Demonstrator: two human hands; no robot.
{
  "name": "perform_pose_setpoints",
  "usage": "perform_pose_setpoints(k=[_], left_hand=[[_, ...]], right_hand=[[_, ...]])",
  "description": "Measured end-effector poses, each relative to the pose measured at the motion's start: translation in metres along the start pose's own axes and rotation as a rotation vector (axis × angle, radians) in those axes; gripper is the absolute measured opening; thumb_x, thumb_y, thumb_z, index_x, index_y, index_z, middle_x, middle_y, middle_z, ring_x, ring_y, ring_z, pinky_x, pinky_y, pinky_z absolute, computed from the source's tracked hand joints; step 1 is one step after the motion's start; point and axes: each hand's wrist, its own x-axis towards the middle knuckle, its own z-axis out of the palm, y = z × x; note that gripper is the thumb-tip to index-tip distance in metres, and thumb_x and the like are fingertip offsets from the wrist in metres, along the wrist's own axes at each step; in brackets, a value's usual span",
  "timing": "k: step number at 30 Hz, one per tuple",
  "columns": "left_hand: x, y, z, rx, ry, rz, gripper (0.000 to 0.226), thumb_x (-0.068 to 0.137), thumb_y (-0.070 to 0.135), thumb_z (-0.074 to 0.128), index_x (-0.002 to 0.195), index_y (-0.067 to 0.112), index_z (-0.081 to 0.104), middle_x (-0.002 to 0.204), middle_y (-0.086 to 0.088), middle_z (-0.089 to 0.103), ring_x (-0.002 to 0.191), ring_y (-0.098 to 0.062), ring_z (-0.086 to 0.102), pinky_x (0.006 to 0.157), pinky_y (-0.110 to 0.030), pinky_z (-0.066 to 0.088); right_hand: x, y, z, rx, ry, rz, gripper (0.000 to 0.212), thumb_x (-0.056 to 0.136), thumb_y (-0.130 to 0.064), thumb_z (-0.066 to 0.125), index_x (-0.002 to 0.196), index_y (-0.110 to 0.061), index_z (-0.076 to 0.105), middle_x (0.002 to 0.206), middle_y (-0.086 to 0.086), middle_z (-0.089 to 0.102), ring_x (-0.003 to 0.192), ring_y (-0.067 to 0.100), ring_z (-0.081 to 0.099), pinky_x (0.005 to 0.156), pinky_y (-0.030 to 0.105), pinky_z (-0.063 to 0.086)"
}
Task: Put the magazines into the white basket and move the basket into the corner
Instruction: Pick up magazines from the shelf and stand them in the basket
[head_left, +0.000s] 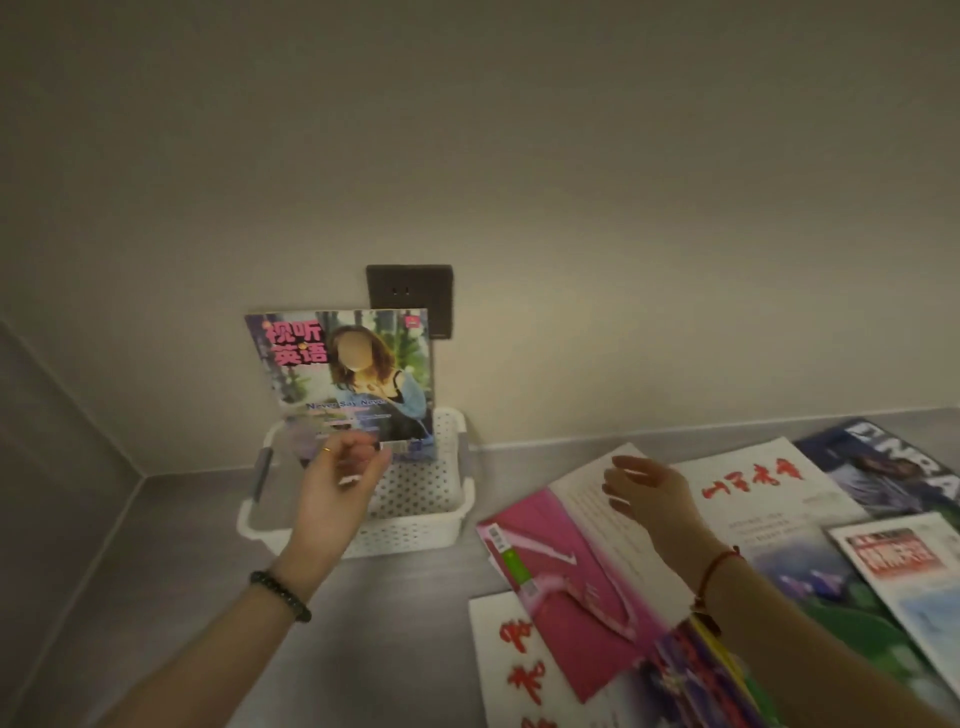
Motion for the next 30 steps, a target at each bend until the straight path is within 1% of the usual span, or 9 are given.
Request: perform_pose_setpoints(k=[3, 7, 13, 15, 20, 22, 24, 26, 30], left_hand=[[-0.04, 0.0, 0.04, 0.037, -0.162, -0.06, 0.016, 0.08, 0.01, 0.064, 0.089, 0.02, 0.056, 0.077, 0.005, 0.06, 0.073, -0.011, 0.058, 0.058, -0.006, 0.047], [-0.085, -0.013, 0.09, 0.01, -0.377, -0.378, 0.015, 0.086, 0.027, 0.057, 0.099, 0.021, 0.054, 0.089, 0.008, 0.061, 0.082, -0.008, 0.059, 0.07, -0.02, 0.048], [-0.128, -0.028, 0.135, -0.22, -0.37, -0.605, 0.018, 0.077, 0.037, 0.065, 0.088, 0.023, 0.067, 0.077, 0.006, 0.076, 0.066, -0.005, 0.07, 0.047, -0.016, 0.05], [-0.133, -0.032, 0.143, -0.294, -0.294, -0.66, 0.025, 0.069, 0.035, 0.072, 0.089, 0.021, 0.068, 0.082, 0.003, 0.077, 0.07, -0.009, 0.071, 0.052, -0.021, 0.051], [-0.134, -0.04, 0.152, -0.383, -0.301, -0.819, 0.033, 0.077, 0.025, 0.069, 0.102, 0.004, 0.067, 0.091, -0.013, 0.074, 0.086, -0.026, 0.068, 0.08, -0.039, 0.056], [-0.141, -0.04, 0.16, -0.349, -0.301, -0.849, 0.029, 0.09, 0.018, 0.051, 0.109, -0.002, 0.06, 0.081, -0.011, 0.073, 0.074, -0.024, 0.067, 0.064, -0.033, 0.058], [-0.148, -0.034, 0.169, -0.342, -0.327, -0.875, 0.025, 0.093, 0.009, 0.043, 0.112, -0.004, 0.054, 0.08, -0.012, 0.069, 0.067, -0.022, 0.067, 0.053, -0.03, 0.058], [-0.155, -0.025, 0.175, -0.356, -0.394, -0.904, 0.02, 0.092, 0.003, 0.043, 0.107, 0.0, 0.055, 0.079, -0.014, 0.07, 0.065, -0.022, 0.069, 0.056, -0.033, 0.06], [-0.171, -0.008, 0.17, -0.272, -0.534, -0.867, 0.023, 0.09, 0.007, 0.046, 0.107, 0.018, 0.058, 0.076, -0.006, 0.075, 0.069, -0.018, 0.071, 0.06, -0.03, 0.059]], right_hand=[[-0.019, 0.027, -0.04, 0.114, 0.051, 0.137, 0.036, 0.083, 0.001, 0.057, 0.118, 0.007, 0.05, 0.112, 0.026, 0.056, 0.091, 0.03, 0.054, 0.091, 0.044, 0.045], [-0.035, 0.062, -0.075, 0.184, 0.02, 0.275, 0.029, 0.086, -0.007, 0.055, 0.113, 0.002, 0.052, 0.086, 0.014, 0.054, 0.068, 0.022, 0.048, 0.065, 0.028, 0.05], [-0.042, 0.09, -0.088, 0.327, -0.016, 0.524, 0.041, 0.078, -0.028, 0.067, 0.109, -0.004, 0.056, 0.104, 0.026, 0.06, 0.098, 0.036, 0.059, 0.088, 0.044, 0.047], [-0.04, 0.093, -0.088, 0.39, -0.046, 0.565, 0.039, 0.08, -0.029, 0.065, 0.11, -0.007, 0.054, 0.117, 0.02, 0.059, 0.115, 0.036, 0.052, 0.1, 0.05, 0.04], [-0.031, 0.096, -0.088, 0.473, -0.088, 0.615, 0.033, 0.082, -0.019, 0.061, 0.111, -0.005, 0.054, 0.112, 0.016, 0.06, 0.11, 0.032, 0.052, 0.102, 0.049, 0.034], [-0.029, 0.096, -0.088, 0.465, -0.134, 0.62, 0.03, 0.085, -0.015, 0.057, 0.114, -0.006, 0.051, 0.118, 0.018, 0.056, 0.118, 0.033, 0.048, 0.105, 0.05, 0.032], [-0.028, 0.094, -0.087, 0.452, -0.156, 0.617, 0.031, 0.087, -0.01, 0.054, 0.117, -0.003, 0.05, 0.108, 0.021, 0.059, 0.105, 0.036, 0.055, 0.096, 0.05, 0.042], [-0.026, 0.093, -0.087, 0.47, -0.14, 0.568, 0.034, 0.087, 0.001, 0.05, 0.121, 0.001, 0.048, 0.087, 0.019, 0.06, 0.078, 0.032, 0.058, 0.065, 0.042, 0.057], [-0.029, 0.087, -0.102, 0.426, -0.141, 0.496, 0.041, 0.084, 0.011, 0.046, 0.124, 0.001, 0.046, 0.084, 0.015, 0.058, 0.069, 0.026, 0.055, 0.039, 0.029, 0.054]])
